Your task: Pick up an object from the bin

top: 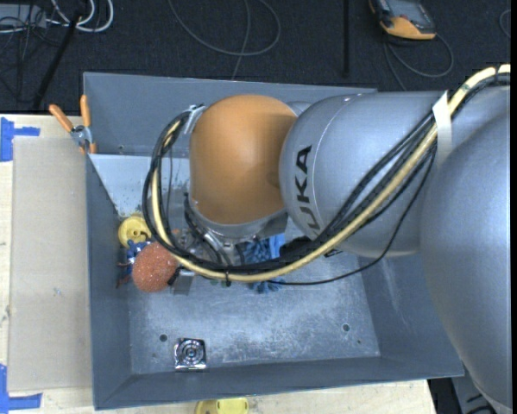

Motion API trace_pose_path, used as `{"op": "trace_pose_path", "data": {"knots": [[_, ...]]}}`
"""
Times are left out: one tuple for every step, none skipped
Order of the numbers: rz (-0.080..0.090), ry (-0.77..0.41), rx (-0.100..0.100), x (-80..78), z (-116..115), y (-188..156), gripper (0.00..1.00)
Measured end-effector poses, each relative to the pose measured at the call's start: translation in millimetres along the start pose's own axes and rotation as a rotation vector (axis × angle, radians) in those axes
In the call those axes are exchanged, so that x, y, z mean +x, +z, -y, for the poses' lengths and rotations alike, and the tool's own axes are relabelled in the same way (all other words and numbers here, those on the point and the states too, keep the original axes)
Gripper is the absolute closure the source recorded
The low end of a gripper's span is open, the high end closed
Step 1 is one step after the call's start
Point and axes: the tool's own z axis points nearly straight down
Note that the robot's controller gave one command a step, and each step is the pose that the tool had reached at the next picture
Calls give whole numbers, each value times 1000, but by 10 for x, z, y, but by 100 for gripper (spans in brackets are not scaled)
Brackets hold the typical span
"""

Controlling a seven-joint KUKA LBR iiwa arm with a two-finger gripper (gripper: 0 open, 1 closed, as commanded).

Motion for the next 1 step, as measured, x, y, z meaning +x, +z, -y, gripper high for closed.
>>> {"op": "trace_pose_path", "data": {"knots": [[-1,0,1,2,1,4,100]]}}
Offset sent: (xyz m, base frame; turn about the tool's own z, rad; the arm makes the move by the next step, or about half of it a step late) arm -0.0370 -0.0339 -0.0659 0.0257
